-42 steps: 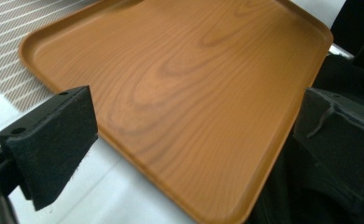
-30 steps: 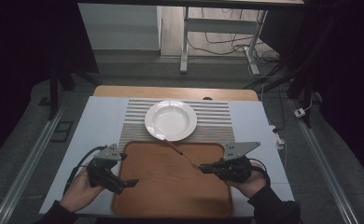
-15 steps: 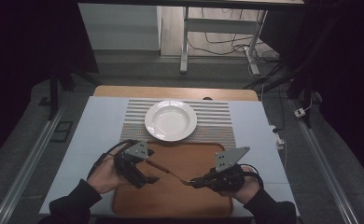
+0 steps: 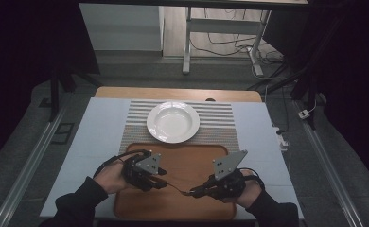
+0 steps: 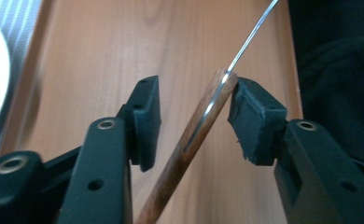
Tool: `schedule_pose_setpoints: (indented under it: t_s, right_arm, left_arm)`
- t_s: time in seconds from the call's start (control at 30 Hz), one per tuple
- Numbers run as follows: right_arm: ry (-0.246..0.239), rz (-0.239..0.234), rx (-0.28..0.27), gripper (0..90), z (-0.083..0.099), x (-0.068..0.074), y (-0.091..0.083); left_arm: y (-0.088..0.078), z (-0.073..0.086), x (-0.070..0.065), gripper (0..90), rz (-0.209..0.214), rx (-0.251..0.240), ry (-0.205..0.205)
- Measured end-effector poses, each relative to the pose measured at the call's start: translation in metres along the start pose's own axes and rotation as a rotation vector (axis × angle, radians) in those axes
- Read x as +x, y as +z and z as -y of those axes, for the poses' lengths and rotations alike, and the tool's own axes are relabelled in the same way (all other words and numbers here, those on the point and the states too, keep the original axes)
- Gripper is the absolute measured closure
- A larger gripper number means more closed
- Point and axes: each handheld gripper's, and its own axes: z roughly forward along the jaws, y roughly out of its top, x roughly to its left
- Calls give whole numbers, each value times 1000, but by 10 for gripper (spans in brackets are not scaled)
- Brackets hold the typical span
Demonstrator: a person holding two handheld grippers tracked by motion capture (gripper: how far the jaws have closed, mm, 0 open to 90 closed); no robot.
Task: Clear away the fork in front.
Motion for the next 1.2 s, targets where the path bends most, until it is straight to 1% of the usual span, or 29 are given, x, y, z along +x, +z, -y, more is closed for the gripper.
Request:
schedule_pose_setpoints:
  t_s: [0.03, 0.1, 0.13, 0.2, 0.23, 0.27, 0.3, 0.33, 0.37, 0.4, 0.47, 0.5, 0.53, 0.57, 0.6, 0.7, 0.73, 0.77, 0.8, 0.87, 0.9, 0.93, 1.0, 1.03, 1.07, 1.1, 1.13, 1.17, 1.2]
  right_arm:
    - [0, 0, 0, 900, 0, 0, 0]
    - [-11, -17, 9, 900, -1, 1, 1]
    - [-11, -17, 9, 900, -1, 1, 1]
    - [-15, -31, 20, 900, -1, 0, 1]
    - [-18, -37, 25, 900, 0, 0, 1]
    - [-19, -39, 24, 900, 0, 1, 1]
    - [-15, -46, 24, 898, 1, 1, 1]
    - [-12, -48, 26, 892, 1, 0, 1]
    - [-10, -38, 25, 877, 2, -1, 1]
    - [2, -21, 24, 864, 3, -2, 0]
    - [15, -3, 24, 838, 4, -4, -1]
    - [28, 12, 15, 813, 5, -5, -1]
    - [35, 27, 18, 778, 5, -6, -2]
    - [41, 48, 10, 734, 6, -7, -1]
    - [48, 70, 7, 697, 7, -7, -2]
    - [79, 152, -6, 593, 8, -8, -6]
    - [94, 172, -20, 569, 9, -8, -8]
    - [109, 202, -27, 540, 10, -8, -10]
    - [116, 239, -29, 512, 11, -7, -12]
    - [142, 289, -36, 463, 15, -5, -15]
    - [142, 289, -36, 463, 15, -5, -15]
    - [177, 346, -28, 408, 19, -3, -18]
    - [215, 405, -34, 346, 23, 0, -20]
    - [215, 405, -34, 346, 23, 0, -20]
    - [238, 431, -34, 321, 25, 1, -21]
    - [283, 489, -35, 273, 29, 4, -25]
    - [283, 489, -35, 273, 29, 4, -25]
    - [307, 512, -38, 234, 31, 5, -27]
    - [337, 553, -36, 221, 37, 8, -30]
  left_arm:
    - [1, -1, -1, 584, 11, 7, 17]
    - [3, -3, -3, 682, 42, 20, 44]
    - [4, -4, -3, 682, 54, 30, 65]
    - [5, -6, -4, 731, 70, 42, 87]
    - [6, -6, -5, 739, 74, 48, 114]
    - [7, -6, -6, 746, 91, 50, 139]
    - [7, -6, -6, 755, 100, 53, 155]
    - [7, -6, -6, 765, 100, 53, 155]
    - [10, -5, -8, 779, 117, 67, 174]
    - [10, -5, -8, 791, 117, 67, 174]
    - [11, -4, -10, 798, 127, 67, 172]
    - [12, -3, -10, 798, 130, 68, 147]
    - [12, -2, -10, 798, 128, 64, 137]
    - [12, -1, -10, 798, 132, 54, 115]
    - [12, 0, -10, 798, 127, 60, 104]
    - [10, 4, -11, 798, 109, 59, 51]
    - [9, 6, -11, 798, 103, 59, 27]
    - [8, 7, -11, 798, 95, 58, -7]
    - [7, 9, -12, 797, 89, 57, -40]
    - [5, 12, -12, 798, 71, 57, -101]
    - [5, 12, -12, 797, 71, 57, -101]
    - [5, 13, -12, 797, 67, 59, -129]
    - [3, 16, -13, 797, 46, 63, -172]
    - [3, 18, -14, 797, 37, 66, -195]
    - [3, 19, -14, 797, 28, 70, -216]
    - [2, 21, -15, 797, 22, 76, -237]
    - [2, 22, -15, 797, 15, 81, -258]
    - [2, 24, -15, 797, 10, 84, -281]
    - [2, 25, -16, 797, 9, 88, -303]
